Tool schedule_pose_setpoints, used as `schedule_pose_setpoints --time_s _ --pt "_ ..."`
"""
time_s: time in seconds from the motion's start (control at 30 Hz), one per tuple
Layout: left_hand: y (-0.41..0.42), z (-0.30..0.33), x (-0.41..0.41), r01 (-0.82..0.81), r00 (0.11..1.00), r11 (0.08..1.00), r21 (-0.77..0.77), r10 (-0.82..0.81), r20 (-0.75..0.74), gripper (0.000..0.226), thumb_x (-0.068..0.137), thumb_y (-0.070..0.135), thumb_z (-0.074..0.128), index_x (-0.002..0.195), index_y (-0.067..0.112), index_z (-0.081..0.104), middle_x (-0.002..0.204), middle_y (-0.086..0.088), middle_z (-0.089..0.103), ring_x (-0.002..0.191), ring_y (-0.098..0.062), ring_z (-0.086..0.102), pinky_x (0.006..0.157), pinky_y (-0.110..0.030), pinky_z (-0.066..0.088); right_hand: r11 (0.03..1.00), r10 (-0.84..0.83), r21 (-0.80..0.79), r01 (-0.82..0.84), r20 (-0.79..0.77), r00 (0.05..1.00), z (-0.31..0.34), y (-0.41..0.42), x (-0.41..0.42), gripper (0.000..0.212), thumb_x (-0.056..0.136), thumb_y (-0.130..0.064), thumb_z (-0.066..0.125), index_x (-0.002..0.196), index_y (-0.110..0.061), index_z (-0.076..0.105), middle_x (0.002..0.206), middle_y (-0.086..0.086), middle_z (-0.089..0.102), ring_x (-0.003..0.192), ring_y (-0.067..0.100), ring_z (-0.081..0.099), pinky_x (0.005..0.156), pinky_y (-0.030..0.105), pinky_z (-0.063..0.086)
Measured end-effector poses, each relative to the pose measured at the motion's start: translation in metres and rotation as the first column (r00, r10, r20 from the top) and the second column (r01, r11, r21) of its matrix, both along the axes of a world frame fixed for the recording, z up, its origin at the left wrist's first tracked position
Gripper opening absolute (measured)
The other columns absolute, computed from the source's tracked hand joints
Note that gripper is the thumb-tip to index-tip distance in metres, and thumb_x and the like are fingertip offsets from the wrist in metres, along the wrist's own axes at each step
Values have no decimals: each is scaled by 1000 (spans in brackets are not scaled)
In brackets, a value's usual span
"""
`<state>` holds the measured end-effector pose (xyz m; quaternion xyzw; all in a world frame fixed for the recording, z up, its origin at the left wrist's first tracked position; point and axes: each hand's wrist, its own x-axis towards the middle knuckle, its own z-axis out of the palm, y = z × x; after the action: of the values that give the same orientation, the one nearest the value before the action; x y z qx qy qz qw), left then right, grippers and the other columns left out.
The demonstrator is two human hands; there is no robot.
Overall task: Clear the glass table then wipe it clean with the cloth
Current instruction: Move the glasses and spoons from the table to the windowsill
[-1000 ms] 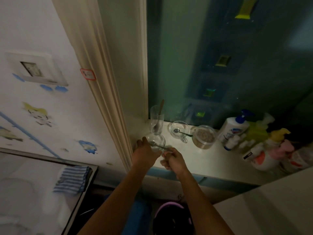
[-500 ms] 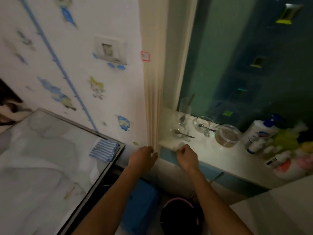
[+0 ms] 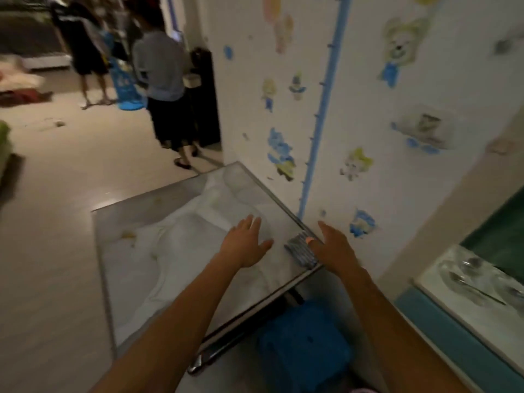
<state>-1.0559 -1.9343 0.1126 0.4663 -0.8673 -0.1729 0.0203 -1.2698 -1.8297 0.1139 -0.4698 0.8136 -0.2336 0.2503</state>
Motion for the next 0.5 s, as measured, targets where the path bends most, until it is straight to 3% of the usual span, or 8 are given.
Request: schedule_pose_setpoints --time_s 0.13,0.27,0.5 --pt "-31 8 98 -134 991 991 -22 134 11 84 96 66 33 158 16 6 166 -8 2 152 -27 10 122 -42 14 997 80 -15 -81 -55 995 -14 -48 62 85 78 -68 40 148 -20 32 149 9 41 135 33 39 109 49 37" --pt "-38 -3 169 -221 975 975 -14 222 24 84 96 65 32 158 15 4 166 -8 0 152 -27 7 123 -43 13 982 187 30 -185 -149 971 -17 -70 119 75 94 -51 47 155 -18 16 160 10 20 146 31 17 118 49 20" --pt "-43 -26 223 -281 957 959 -27 283 66 86 95 68 28 158 15 4 166 -9 1 152 -29 5 123 -46 12 960 278 105 -261 -207 938 -27 -92 153 75 97 -52 42 155 -19 7 162 9 12 148 33 6 119 48 14"
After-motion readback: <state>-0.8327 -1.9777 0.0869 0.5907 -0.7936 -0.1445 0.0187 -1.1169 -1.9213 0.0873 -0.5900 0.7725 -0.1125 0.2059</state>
